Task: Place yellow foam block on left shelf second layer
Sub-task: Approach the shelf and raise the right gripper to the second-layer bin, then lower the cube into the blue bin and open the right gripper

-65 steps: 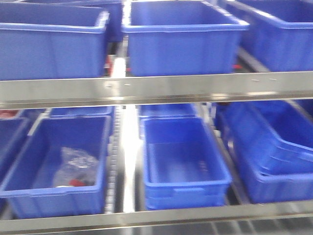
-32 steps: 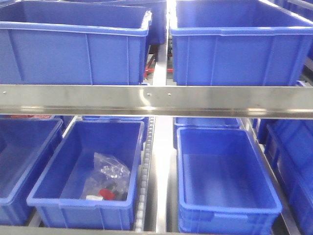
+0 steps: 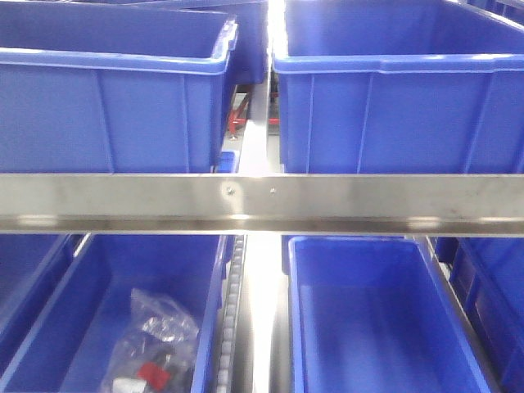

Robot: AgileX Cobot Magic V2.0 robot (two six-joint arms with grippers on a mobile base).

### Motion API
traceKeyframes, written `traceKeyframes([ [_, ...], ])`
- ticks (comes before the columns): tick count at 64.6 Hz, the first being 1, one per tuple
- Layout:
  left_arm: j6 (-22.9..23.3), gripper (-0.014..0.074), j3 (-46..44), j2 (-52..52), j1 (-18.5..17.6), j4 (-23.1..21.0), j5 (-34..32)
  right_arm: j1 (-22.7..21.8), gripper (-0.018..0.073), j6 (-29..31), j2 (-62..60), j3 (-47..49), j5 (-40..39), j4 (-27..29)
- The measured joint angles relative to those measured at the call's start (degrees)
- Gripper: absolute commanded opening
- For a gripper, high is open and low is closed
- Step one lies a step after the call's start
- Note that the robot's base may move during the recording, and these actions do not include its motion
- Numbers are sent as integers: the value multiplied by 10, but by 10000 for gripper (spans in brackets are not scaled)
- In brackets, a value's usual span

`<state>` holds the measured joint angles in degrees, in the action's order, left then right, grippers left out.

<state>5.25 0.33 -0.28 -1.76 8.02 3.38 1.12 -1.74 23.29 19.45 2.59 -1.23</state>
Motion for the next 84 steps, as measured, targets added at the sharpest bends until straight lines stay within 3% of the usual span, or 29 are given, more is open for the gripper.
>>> traceKeyframes([
  [84,0,136,0,0,0,0,0,0,442,-10,4,0,-13,0],
])
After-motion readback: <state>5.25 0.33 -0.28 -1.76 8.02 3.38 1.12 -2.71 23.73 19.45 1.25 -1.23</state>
